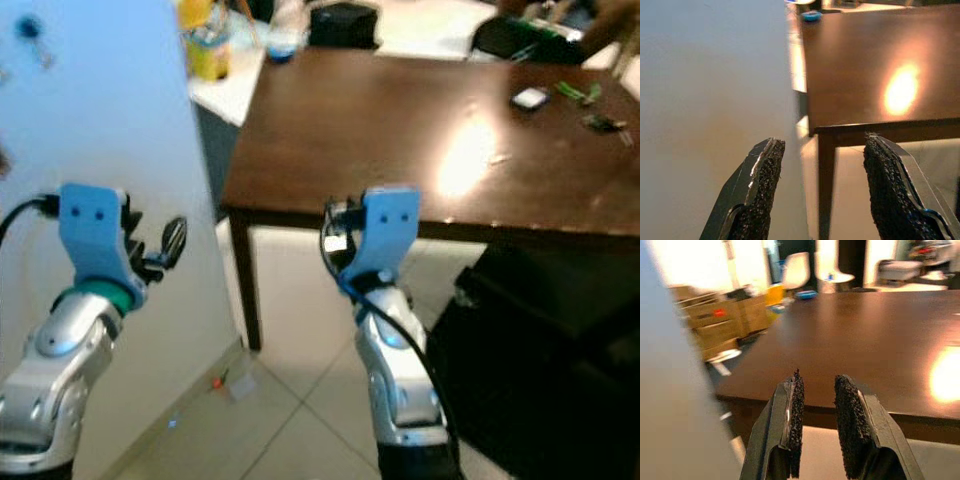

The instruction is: Hang keys on a hook

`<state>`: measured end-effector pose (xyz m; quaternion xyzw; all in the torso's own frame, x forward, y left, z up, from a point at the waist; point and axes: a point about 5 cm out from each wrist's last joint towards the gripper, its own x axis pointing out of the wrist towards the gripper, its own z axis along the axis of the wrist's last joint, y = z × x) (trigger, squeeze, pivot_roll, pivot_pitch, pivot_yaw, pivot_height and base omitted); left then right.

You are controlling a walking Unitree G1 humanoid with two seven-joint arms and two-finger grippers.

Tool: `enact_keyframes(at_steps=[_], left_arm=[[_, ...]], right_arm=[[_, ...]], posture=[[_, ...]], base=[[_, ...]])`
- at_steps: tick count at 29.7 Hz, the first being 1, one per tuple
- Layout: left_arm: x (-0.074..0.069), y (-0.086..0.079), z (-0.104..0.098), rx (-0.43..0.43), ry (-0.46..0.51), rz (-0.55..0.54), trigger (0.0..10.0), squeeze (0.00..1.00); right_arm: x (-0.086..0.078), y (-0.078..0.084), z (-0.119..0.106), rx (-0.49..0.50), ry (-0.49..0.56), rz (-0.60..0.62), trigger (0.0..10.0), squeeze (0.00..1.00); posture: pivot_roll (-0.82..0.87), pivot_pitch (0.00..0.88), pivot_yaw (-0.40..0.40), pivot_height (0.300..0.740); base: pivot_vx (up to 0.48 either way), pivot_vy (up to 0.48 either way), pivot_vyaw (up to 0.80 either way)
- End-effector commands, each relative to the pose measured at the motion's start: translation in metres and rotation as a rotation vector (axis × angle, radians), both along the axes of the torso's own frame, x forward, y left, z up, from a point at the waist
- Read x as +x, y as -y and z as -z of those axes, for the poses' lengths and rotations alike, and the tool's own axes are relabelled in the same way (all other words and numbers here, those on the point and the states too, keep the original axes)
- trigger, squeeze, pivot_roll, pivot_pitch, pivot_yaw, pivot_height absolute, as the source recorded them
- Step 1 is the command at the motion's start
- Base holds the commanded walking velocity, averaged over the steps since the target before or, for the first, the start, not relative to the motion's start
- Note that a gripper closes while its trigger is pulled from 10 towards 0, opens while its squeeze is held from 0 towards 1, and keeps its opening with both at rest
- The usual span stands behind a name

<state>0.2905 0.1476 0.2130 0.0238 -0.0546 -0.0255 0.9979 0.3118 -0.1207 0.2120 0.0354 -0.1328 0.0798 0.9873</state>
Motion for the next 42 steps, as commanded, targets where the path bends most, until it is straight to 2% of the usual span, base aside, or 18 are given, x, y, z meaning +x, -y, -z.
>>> enact_keyframes(at_steps=[1,13,22,42], left_arm=[[-0.0005,0.0043,0.0009,-0.006,-0.004,0.015,10.0,0.0],[-0.0011,0.007,-0.001,-0.053,0.001,0.028,10.0,0.0],[-0.0012,0.0079,-0.001,-0.018,0.012,0.02,10.0,0.0],[0.0001,0.003,-0.0035,-0.011,0.038,-0.016,10.0,0.0]], right_arm=[[-0.0012,0.0018,0.0028,0.003,-0.012,0.009,10.0,0.0],[-0.0019,0.002,0.0034,0.001,-0.014,0.01,10.0,0.0],[-0.0021,0.0017,0.0043,-0.002,-0.017,0.01,10.0,0.0],[-0.0024,0.0014,0.0048,-0.001,-0.018,0.013,10.0,0.0]], posture=[[-0.08,0.074,0.07,0.74],[-0.08,0.078,0.07,0.74],[-0.07,0.079,0.071,0.74],[-0.07,0.081,0.072,0.74]], base=[[0.0,0.0,-0.8],[0.0,0.0,-0.8],[0.0,0.0,-0.8],[0.039,0.0,-0.8]])
